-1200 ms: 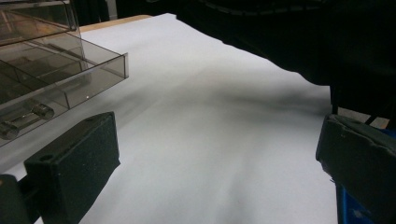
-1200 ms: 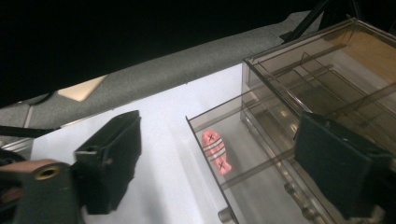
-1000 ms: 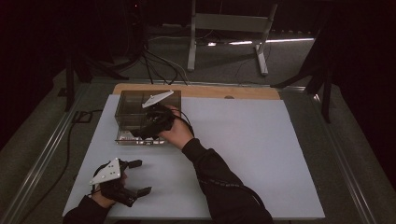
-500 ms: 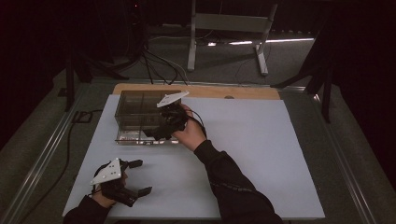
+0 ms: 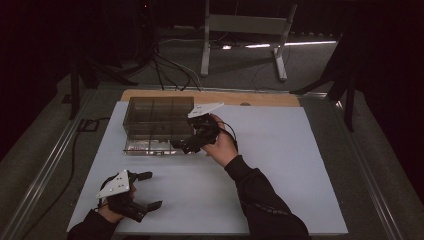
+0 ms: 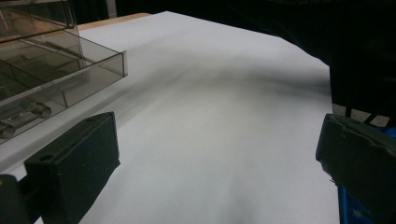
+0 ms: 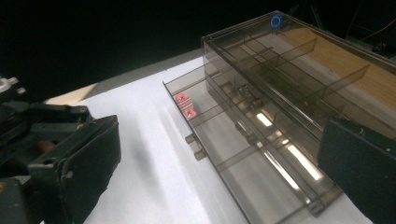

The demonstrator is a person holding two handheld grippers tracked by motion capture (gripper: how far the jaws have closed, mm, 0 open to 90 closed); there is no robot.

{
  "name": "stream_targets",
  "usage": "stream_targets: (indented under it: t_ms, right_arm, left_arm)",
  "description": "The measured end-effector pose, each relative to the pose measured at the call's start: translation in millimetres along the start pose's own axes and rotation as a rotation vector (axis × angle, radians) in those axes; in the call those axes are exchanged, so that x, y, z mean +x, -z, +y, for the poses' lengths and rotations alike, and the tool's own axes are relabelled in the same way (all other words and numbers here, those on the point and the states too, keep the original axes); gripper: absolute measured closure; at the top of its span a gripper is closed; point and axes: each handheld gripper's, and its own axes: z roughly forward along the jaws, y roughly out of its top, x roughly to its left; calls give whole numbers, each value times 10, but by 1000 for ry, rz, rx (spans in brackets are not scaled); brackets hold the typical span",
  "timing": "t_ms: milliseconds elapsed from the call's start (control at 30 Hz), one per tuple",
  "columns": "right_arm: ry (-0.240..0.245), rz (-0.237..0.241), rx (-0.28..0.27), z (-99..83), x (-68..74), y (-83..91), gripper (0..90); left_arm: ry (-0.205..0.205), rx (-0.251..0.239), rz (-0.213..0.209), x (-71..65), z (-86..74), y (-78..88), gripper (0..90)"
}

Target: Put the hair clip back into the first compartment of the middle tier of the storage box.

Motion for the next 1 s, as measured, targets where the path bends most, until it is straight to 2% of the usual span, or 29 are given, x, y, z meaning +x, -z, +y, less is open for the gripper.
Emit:
stream_targets:
  t_ms: [200,467,733,1000]
  right_arm:
    - [-6,-22,-22,-186,-43,209,0]
    - [-22,-53,-28,-547,-151,486,0]
    - [-65,-92,-48,-908,-205,754,0]
    - [-115,-110,-81,-1276,-245,983,0]
  left_arm:
    - [0,3,3,4,-2,0,4]
    - [0,0,6,3,-1,1,4]
    - [1,0,4,-1,1,-1,4]
    - [0,1,3,-2,1,0,4]
